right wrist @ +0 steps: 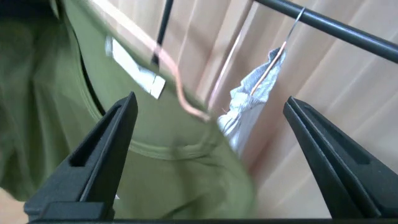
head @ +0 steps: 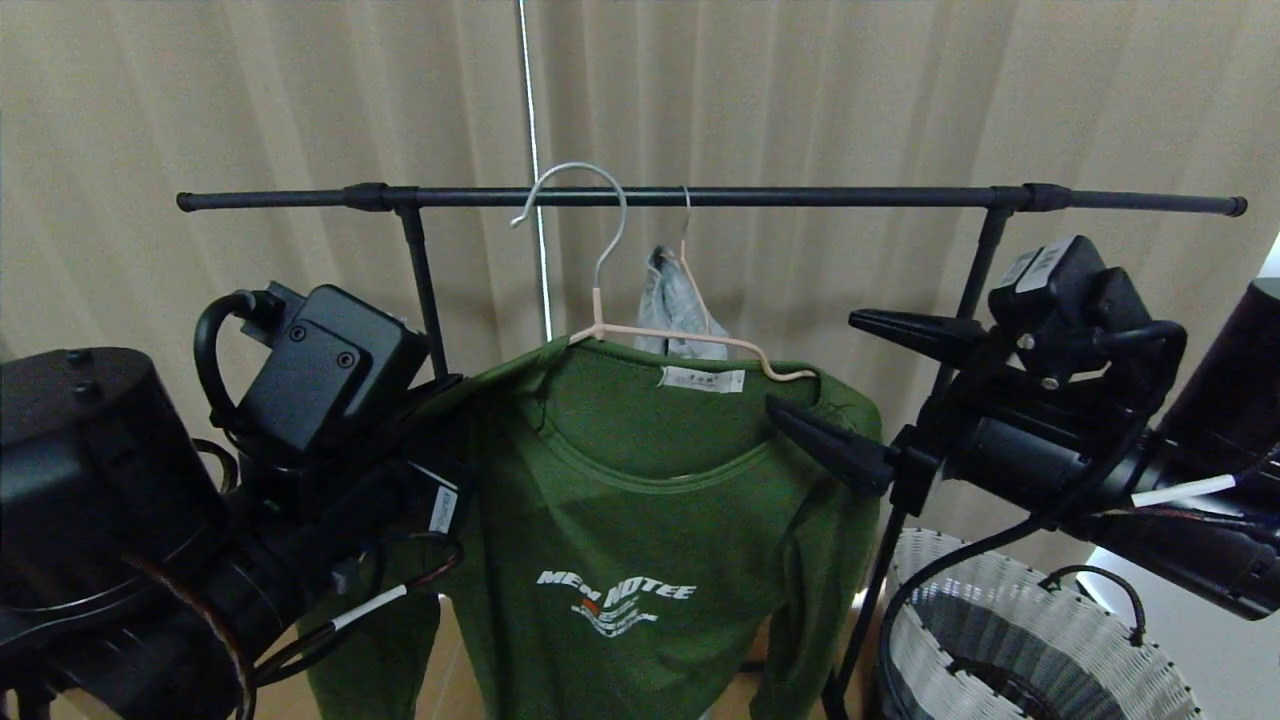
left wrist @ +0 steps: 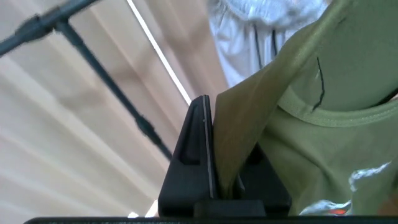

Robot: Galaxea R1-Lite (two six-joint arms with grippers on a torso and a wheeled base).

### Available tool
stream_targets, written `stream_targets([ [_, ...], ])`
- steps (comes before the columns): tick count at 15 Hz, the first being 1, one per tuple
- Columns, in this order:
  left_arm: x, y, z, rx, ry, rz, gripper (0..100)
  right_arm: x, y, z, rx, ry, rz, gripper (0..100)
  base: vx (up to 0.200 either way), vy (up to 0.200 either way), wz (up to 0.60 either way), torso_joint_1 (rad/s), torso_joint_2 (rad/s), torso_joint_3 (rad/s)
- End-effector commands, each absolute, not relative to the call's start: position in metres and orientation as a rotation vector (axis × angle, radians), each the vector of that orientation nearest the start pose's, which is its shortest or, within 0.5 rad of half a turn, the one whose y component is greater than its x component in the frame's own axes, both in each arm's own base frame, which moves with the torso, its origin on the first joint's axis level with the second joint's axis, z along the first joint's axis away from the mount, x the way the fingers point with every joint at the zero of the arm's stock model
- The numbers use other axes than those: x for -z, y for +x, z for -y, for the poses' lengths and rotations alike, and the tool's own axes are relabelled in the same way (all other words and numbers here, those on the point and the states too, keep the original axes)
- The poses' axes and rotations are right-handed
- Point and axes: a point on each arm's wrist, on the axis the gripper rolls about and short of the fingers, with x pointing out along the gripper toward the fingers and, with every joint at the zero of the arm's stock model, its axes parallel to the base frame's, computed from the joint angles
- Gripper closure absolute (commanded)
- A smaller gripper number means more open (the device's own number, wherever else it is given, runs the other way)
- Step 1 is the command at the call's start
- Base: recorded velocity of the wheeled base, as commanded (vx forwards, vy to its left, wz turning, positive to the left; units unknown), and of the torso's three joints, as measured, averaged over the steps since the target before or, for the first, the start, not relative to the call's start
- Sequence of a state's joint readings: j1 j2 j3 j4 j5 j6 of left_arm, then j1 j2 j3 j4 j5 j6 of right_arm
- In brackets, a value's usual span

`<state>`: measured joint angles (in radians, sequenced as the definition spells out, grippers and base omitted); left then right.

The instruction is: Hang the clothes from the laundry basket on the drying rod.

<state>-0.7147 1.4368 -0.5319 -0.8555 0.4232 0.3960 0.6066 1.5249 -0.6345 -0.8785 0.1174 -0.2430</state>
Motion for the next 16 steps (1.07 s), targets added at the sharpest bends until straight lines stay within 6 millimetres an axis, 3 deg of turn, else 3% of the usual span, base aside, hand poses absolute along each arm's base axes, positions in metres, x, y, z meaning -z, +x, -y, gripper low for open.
stream_targets([
  [1, -0.197, 0.180, 0.149, 0.315, 0.431, 0.008, 100, -0.205, 0.219, -0.156, -0.724, -0.244, 0.058, 0, 0.000, 0.000, 0.00, 0.000, 0.00, 0.000],
  [15, -0.197, 0.170, 0.174, 0.416, 0.441, 0.034, 100, -0.208, 0.222, -0.157, -0.714, -0.283, 0.064, 0, 0.000, 0.000, 0.00, 0.000, 0.00, 0.000],
  [16, -0.198, 0.171, 0.174, 0.416, 0.438, 0.035, 100, -0.208, 0.222, -0.156, -0.714, -0.283, 0.064, 100, 0.000, 0.000, 0.00, 0.000, 0.00, 0.000],
])
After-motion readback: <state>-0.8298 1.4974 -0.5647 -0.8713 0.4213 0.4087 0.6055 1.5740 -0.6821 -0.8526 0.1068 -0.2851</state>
